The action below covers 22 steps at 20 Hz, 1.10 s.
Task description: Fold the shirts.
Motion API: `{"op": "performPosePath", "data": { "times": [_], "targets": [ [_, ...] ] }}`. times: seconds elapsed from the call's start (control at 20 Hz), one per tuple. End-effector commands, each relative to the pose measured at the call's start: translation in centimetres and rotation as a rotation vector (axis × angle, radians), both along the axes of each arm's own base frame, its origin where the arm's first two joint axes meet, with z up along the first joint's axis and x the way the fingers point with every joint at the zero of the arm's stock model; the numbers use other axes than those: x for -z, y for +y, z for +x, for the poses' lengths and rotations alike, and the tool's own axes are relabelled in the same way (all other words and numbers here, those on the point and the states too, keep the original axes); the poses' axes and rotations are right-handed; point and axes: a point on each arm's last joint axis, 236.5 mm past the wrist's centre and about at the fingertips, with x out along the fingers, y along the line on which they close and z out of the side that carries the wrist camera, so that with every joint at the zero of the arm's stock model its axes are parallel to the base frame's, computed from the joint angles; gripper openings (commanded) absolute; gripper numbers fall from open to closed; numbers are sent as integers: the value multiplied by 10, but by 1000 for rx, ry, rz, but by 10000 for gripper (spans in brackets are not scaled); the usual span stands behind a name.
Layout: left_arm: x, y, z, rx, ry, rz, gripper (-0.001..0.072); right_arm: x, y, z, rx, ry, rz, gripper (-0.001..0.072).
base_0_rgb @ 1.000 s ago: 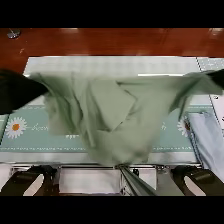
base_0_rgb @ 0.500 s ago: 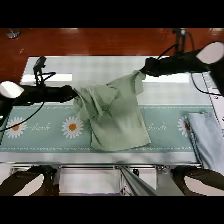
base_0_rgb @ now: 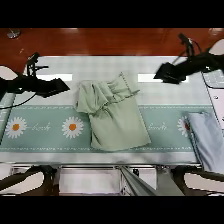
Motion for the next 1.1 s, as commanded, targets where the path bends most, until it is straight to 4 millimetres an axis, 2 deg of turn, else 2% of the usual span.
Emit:
{"op": "performPosePath", "data": {
  "times": [0.0, 0.1, 0.2, 0.35, 0.45, 0.5, 0.55, 0.65, 0.75, 0.95, 1.05],
  "targets": [
    [17, -5, -32, 53, 106, -134, 701, 36, -77, -78, 153, 153, -126, 618],
    [36, -38, -50, 103, 140, -261, 701, 67, -51, -113, 229, 167, 15, 617],
    [45, -69, -53, 180, 111, -357, 701, 91, -15, -156, 202, 224, 113, 617],
    [73, -80, -38, 139, 112, -300, 700, 111, 19, -207, 121, 327, 145, 617],
    [84, -83, -28, 80, 120, -276, 679, 120, 35, -235, 45, 399, 140, 617],
    [84, -86, -26, 94, 117, -275, 358, 126, 41, -243, 38, 423, 135, 617],
    [80, -89, -26, 132, 99, -274, 35, 130, 45, -249, 50, 450, 129, 617],
    [69, -92, -22, 172, 74, -282, 24, 132, 54, -258, 7, 464, 115, 617],
    [58, -95, -18, 196, 62, -295, 24, 134, 61, -258, -13, 452, 95, 617],
    [52, -96, -14, 204, 49, -297, 24, 136, 78, -234, 48, 364, 120, 617],
    [52, -96, -14, 203, 49, -297, 24, 139, 84, -230, 68, 374, 142, 617]
  ]
}}
